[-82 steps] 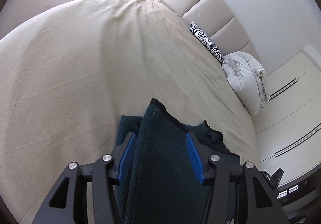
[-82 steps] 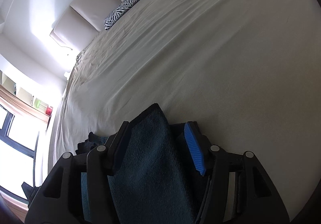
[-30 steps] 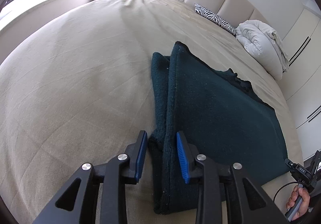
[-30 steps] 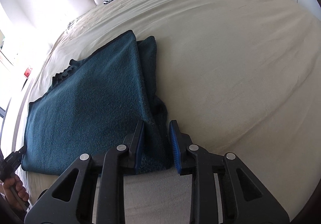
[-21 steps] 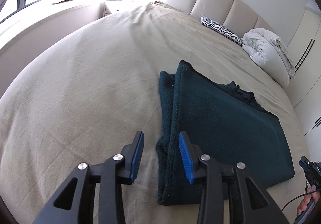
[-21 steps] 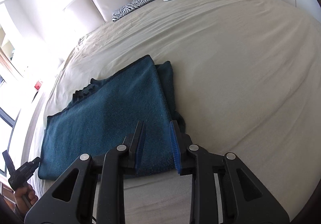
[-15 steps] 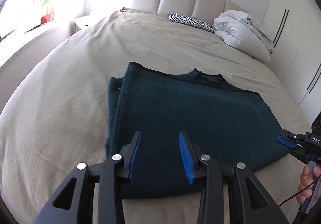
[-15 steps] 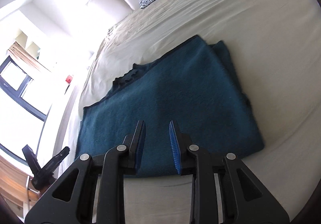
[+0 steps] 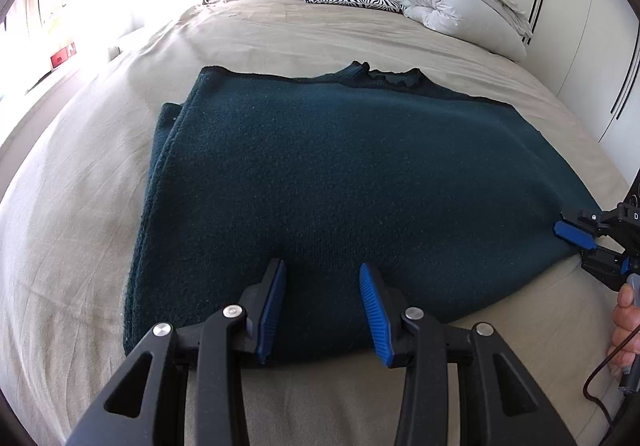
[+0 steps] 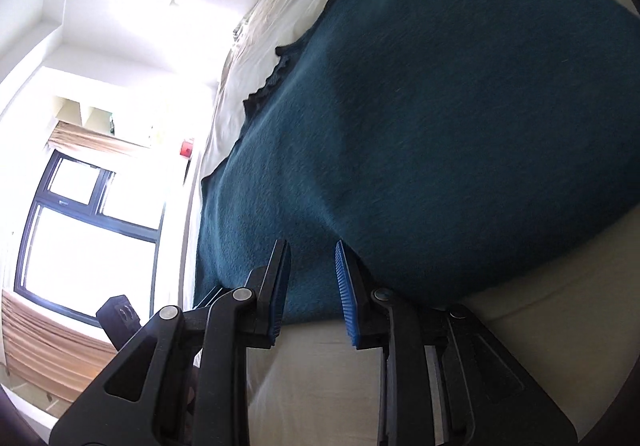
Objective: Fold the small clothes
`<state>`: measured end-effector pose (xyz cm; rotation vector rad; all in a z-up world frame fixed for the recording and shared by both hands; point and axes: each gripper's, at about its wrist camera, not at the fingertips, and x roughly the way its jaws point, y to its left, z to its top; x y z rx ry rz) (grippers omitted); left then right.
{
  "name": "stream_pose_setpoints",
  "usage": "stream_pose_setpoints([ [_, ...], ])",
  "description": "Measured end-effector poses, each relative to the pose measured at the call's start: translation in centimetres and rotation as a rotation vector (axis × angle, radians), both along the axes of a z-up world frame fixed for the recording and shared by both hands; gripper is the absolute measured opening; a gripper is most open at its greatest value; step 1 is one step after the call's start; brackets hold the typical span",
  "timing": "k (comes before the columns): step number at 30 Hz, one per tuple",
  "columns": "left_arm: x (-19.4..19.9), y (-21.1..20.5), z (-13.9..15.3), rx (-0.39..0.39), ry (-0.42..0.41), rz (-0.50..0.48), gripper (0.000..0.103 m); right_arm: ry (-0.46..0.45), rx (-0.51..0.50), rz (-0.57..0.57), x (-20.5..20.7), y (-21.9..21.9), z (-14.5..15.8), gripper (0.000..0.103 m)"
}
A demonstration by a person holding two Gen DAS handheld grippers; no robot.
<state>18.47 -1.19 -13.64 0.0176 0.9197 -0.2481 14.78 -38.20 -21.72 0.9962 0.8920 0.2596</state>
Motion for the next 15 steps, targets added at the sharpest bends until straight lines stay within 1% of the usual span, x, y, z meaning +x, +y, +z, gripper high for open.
stream_pose_setpoints([
  [2, -0.2, -0.1, -0.1, 0.01, -0.004, 0.003, 0.043, -0.001, 0.005, -0.097, -1.3, -3.1, 0.0, 0.02],
  [4, -0.3, -0.1, -0.1, 0.015, -0.006, 0.005, 0.043, 0.001, -0.029, -0.189, -2.7, -5.3, 0.8, 0.02],
  [5, -0.2, -0.1, -0.2, 0.015, -0.006, 0.006, 0.043, 0.006, -0.035, -0.227, -3.2, -6.0, 1.2, 0.021],
  [7, -0.3, -0.1, -0.2, 0.012, -0.005, 0.007, 0.043, 0.01, -0.044, -0.279, -4.1, -6.3, 2.2, 0.025],
  [9, -0.3, 0.0, -0.3, 0.008, -0.006, 0.006, 0.043, -0.016, -0.045, -0.248, -4.0, -5.1, 3.3, 0.026],
  [12, -0.2, -0.1, -0.3, 0.0, -0.005, 0.005, 0.043, -0.036, -0.025, -0.11, -2.0, -0.8, 4.3, 0.026],
  [15, -0.2, 0.2, -0.4, -0.012, -0.003, 0.002, 0.043, -0.039, -0.002, 0.016, 0.1, 4.4, 4.4, 0.026],
])
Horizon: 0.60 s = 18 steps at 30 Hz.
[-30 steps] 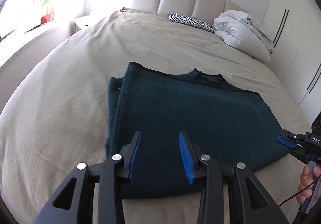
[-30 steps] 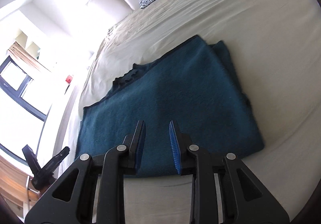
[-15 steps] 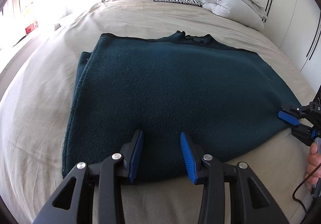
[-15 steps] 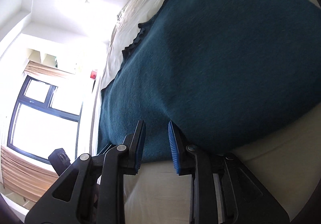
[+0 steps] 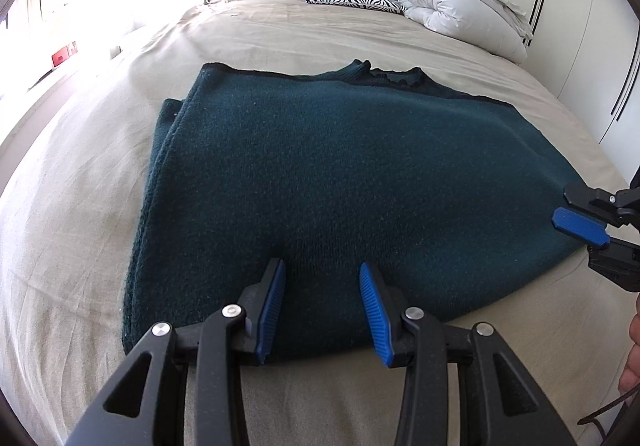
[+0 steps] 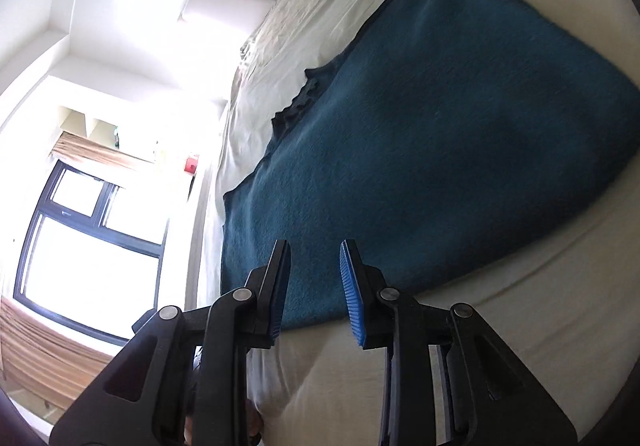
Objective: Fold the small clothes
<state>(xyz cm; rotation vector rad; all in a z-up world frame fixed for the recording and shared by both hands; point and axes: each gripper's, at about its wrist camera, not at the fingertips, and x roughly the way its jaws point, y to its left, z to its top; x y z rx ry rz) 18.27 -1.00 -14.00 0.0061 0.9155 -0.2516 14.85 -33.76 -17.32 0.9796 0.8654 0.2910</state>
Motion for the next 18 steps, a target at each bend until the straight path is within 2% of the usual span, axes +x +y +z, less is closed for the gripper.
stream_pose_setpoints([
  [4, -0.2, 0.6, 0.0, -0.021, -0.001, -0.008, 0.043, 0.04, 0.005, 0.131, 2.9, 5.4, -1.7, 0.026],
  [7, -0.4, 1.2, 0.2, -0.054, 0.004, -0.016, 0.043, 0.078, 0.01, 0.144, 3.1, 6.4, -4.0, 0.024],
  [10, -0.8, 2.8, 0.3, -0.137, 0.018, -0.02, 0.043, 0.055, 0.074, 0.092, 2.2, 4.0, -4.8, 0.023],
  [14, -1.4, 6.4, 0.5, -0.297, 0.048, 0.013, 0.043, 0.044, 0.088, -0.024, 0.5, -1.4, -4.9, 0.024],
  [18, -2.6, 10.2, 0.5, -0.404, 0.069, 0.07, 0.038, 0.034, 0.087, -0.165, -2.2, -6.7, -4.4, 0.024],
])
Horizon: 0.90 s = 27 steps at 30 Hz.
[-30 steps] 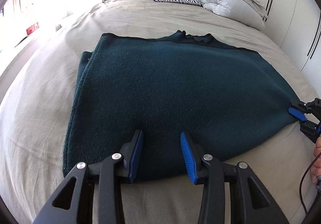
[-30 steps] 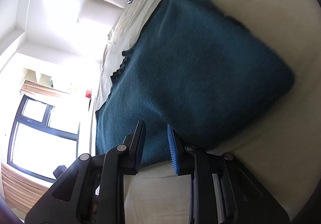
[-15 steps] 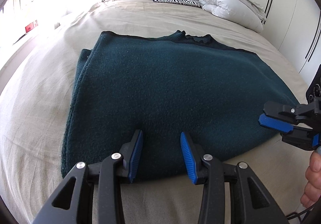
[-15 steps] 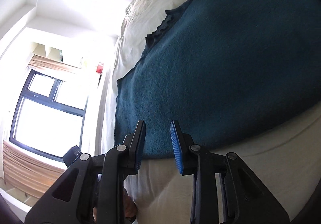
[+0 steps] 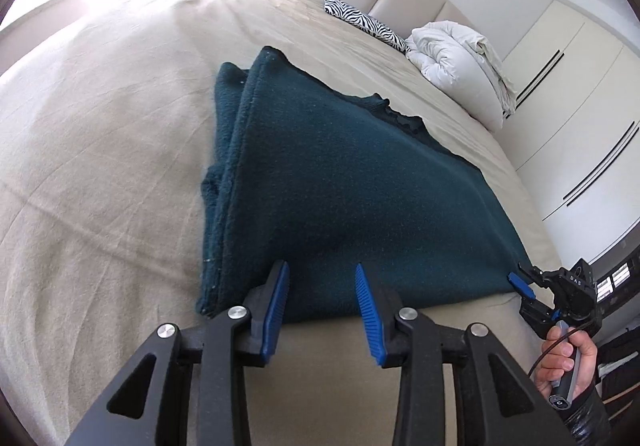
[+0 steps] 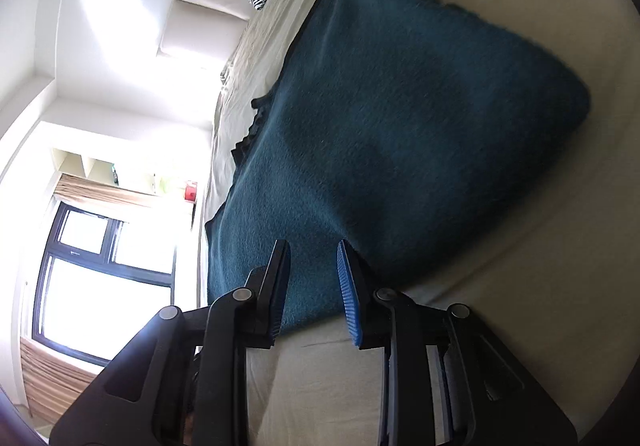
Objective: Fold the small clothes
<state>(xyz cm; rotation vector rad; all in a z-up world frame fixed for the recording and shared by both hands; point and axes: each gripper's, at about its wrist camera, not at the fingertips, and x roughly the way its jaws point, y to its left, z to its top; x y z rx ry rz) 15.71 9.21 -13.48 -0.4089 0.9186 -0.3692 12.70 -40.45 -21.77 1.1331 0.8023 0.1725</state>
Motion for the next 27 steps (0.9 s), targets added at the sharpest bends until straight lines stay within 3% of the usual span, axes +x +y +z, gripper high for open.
stream_pose_setpoints([
  [4, -1.7, 2.7, 1.2, -0.04, -0.004, 0.043, 0.038, -0.012, -0.003, -0.102, -3.0, -3.3, 0.6, 0.024],
  [9, -2.9, 5.0, 3.9, -0.087, -0.073, 0.109, 0.068, -0.016, 0.009, -0.135, -5.3, -3.9, 0.9, 0.026],
  [13, -0.6, 5.4, 3.8, -0.12, -0.037, 0.101, 0.068, -0.03, -0.007, -0.078, -3.9, -2.0, 1.8, 0.03],
  [16, 1.9, 5.0, 2.9, -0.102, 0.001, 0.096, 0.068, -0.056, -0.043, -0.025, -3.6, -0.5, 3.1, 0.056],
  [22, 7.3, 5.3, 0.9, -0.133, 0.08, 0.074, 0.068, -0.119, -0.058, 0.107, -0.8, 3.0, 5.1, 0.056],
  [27, 8.8, 5.3, 0.2, -0.181, 0.114, 0.055, 0.064, -0.139, -0.063, 0.186, 1.8, 4.9, 5.6, 0.056],
])
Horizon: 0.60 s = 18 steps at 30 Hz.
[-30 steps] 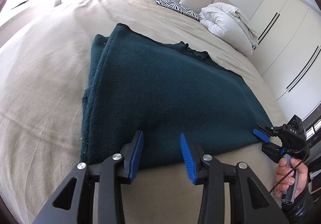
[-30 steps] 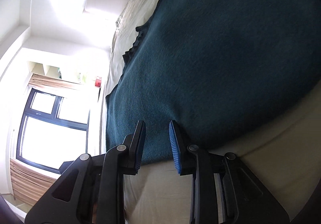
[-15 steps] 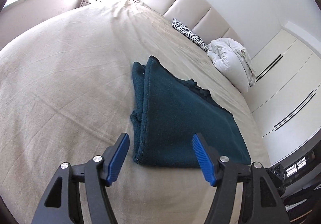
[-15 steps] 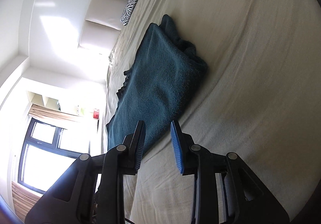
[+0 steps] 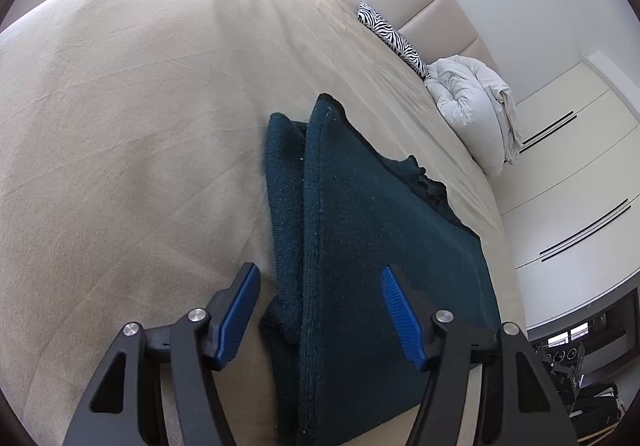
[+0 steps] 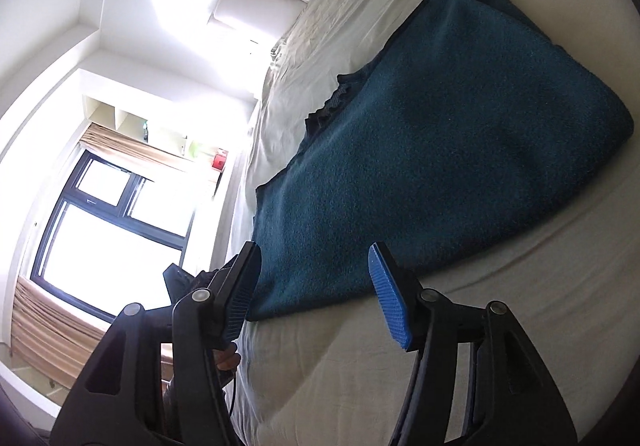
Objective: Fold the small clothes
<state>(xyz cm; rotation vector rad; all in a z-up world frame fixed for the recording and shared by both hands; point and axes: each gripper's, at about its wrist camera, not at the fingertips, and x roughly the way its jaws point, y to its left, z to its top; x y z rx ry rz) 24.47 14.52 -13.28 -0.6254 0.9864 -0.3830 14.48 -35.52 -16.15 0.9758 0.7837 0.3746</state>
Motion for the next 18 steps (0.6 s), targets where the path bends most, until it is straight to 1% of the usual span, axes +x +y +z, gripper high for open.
stream_pose_setpoints([
  [1, 0.1, -0.1, -0.2, -0.005, 0.012, -0.006, 0.062, 0.0, 0.0, 0.013, 0.8, 0.3, -0.1, 0.056],
  [2, 0.2, -0.1, -0.4, -0.01, 0.028, -0.007, 0.056, 0.001, 0.003, 0.025, 0.6, 0.8, 0.0, 0.056],
  [3, 0.2, -0.2, -0.6, -0.024, 0.042, -0.008, 0.054, 0.004, 0.007, 0.033, 0.6, 1.2, 0.1, 0.056],
  [6, 0.2, 0.0, -1.0, -0.066, 0.07, -0.022, 0.052, 0.007, 0.01, 0.057, 1.5, 2.2, 0.0, 0.056],
  [10, 0.0, 0.4, -1.1, -0.078, 0.102, -0.051, 0.048, 0.007, 0.017, 0.094, 2.2, 3.6, 0.5, 0.056],
  [11, 0.0, 0.6, -1.2, -0.087, 0.107, -0.052, 0.045, 0.009, 0.018, 0.1, 2.3, 3.9, 0.6, 0.056],
  [12, 0.1, 1.0, -1.4, -0.1, 0.115, -0.05, 0.038, 0.011, 0.019, 0.108, 2.6, 4.2, 0.6, 0.056],
  [15, 0.0, 2.2, -2.1, -0.154, 0.138, -0.028, 0.026, 0.019, 0.005, 0.138, 3.1, 5.2, 0.9, 0.056],
  [18, -0.2, 2.4, -2.2, -0.165, 0.127, -0.036, 0.023, 0.027, -0.009, 0.158, 3.8, 5.9, 1.0, 0.056],
])
